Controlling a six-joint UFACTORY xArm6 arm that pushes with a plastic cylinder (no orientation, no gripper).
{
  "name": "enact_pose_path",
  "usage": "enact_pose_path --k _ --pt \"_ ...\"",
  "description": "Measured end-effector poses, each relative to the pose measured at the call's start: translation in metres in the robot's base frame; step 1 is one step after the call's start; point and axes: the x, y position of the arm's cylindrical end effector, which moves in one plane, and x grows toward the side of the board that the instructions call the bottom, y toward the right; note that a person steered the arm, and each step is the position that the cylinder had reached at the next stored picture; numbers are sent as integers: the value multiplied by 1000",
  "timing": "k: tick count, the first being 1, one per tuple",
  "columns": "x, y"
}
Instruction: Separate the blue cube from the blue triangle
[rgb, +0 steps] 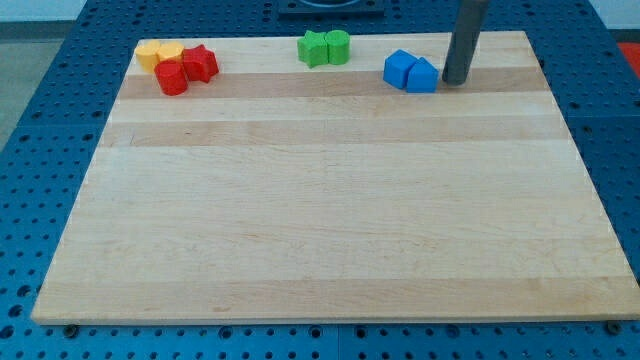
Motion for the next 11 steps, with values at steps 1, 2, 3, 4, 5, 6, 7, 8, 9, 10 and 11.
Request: enact_pose_path --k 1,2,3,4,5,6,7,8,9,10,11 --pt "-18 -17" --pt "-22 -49" --pt "-20 -64" --pt "-6 -79" --pt "18 -94" --pt "34 -121" --pt "36 -155" --pt "55 -181" --pt "76 -199" --pt "77 -222" --pt "73 -242"
